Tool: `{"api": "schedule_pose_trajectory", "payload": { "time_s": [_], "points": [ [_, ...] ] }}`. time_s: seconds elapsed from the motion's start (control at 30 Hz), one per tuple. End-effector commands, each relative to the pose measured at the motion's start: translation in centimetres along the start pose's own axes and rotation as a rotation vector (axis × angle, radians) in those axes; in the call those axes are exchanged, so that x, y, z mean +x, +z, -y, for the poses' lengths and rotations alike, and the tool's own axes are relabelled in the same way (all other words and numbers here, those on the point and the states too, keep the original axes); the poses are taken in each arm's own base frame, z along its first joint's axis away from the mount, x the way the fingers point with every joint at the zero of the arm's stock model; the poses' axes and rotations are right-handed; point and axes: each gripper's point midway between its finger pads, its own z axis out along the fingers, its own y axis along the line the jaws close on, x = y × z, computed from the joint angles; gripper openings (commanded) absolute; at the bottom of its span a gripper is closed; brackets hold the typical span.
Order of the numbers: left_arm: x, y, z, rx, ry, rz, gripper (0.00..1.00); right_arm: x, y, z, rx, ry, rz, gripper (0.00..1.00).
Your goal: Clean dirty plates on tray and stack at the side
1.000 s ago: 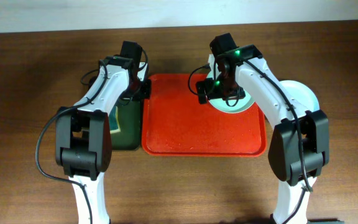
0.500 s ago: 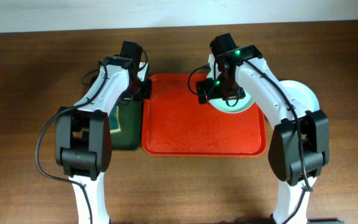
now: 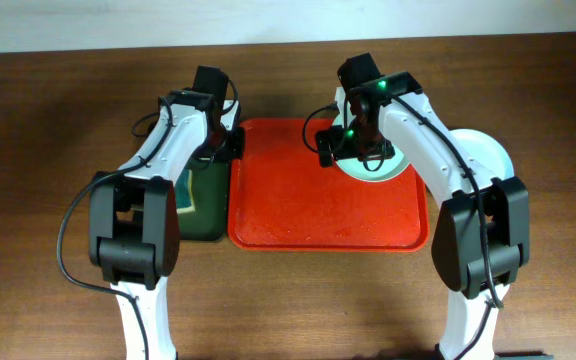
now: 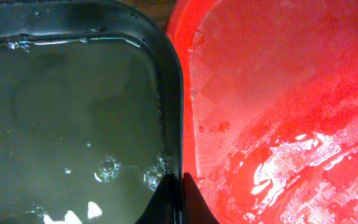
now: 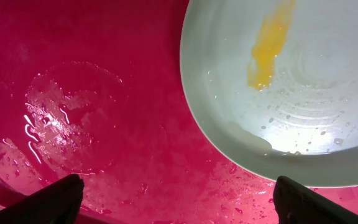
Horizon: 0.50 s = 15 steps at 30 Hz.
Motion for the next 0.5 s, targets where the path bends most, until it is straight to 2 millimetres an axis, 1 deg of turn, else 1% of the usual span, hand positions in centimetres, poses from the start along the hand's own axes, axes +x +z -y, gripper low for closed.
{"api": "schedule_pose_trajectory", "payload": {
  "time_s": [0.0,0.23,0.47],
  "points": [
    [0.7,0.6,1.6,0.079,0.016,-0.027,0.03,0.0,-0.8,0.3,0.007,-0.001,0.018,0.99],
    [0.1,-0.6,2.1,0.102,0.02,0.002,0.02,0.0,-0.8,0.3,0.007,-0.001,0.017,0.99],
    [0.2,-1.0,2.7,0.136,0.02,-0.003,0.02,0.1,-0.8,0.3,0.007,-0.001,0.017,0.99]
  ]
}}
